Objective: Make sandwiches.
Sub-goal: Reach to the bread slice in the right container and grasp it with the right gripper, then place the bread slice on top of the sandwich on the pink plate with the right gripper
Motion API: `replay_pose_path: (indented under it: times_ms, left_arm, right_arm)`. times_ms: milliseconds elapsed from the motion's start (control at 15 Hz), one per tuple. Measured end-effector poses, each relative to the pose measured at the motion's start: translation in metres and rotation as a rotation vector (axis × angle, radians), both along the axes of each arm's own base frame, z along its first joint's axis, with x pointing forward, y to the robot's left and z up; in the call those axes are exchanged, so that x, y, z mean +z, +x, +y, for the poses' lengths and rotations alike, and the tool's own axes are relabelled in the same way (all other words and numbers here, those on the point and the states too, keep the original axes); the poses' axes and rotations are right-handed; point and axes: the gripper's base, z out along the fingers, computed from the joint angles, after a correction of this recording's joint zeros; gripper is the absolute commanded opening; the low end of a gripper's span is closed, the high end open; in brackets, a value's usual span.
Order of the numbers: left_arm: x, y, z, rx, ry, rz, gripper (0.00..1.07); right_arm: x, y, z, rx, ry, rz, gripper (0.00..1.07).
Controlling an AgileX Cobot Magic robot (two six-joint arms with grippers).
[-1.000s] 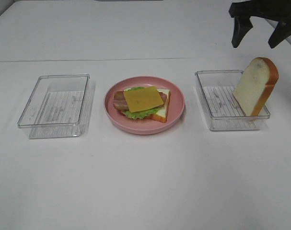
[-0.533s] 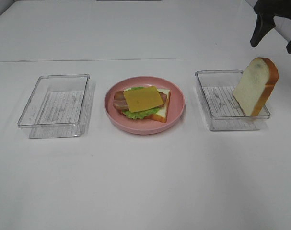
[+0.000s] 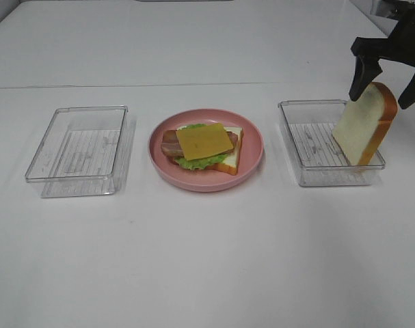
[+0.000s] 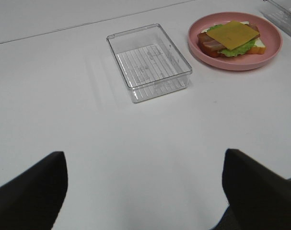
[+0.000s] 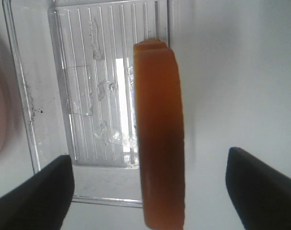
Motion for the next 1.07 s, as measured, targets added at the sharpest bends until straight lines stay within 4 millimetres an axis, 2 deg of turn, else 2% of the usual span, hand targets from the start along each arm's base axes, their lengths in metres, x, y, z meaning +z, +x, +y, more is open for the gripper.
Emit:
replay_pose_path:
  times_ms: [133,200,533,600,867,1067]
  left_arm:
    - [0.0,0.0,0.0,0.0,0.0,0.0,0.83]
    - [0.0,0.0,0.0,0.0,0.0,0.0,0.83]
    - [0.0,0.0,0.0,0.0,0.0,0.0,0.83]
    - [0.0,0.0,0.0,0.0,0.0,0.0,0.83]
    - [0.0,0.0,0.0,0.0,0.0,0.0,0.83]
    - [0.0,0.0,0.0,0.0,0.0,0.0,0.83]
  right_arm:
    - [-0.01,0.002,-0.001,0.001,-0.003,0.023,0.74]
    - [-0.016,0.003,-0.001,0.002,-0.008,0.037,0.63]
    - [-0.017,0.003,-0.004,-0.007,-0.036,0.041,0.03]
    - [-0.017,0.003,-0.004,-0.01,-0.04,0.041,0.0]
    - [-0.015,0.003,-0.004,-0.016,-0.04,0.038,0.0]
    - [0.014,-0.003,0.0,-0.02,-0.002,-0.037,0.0]
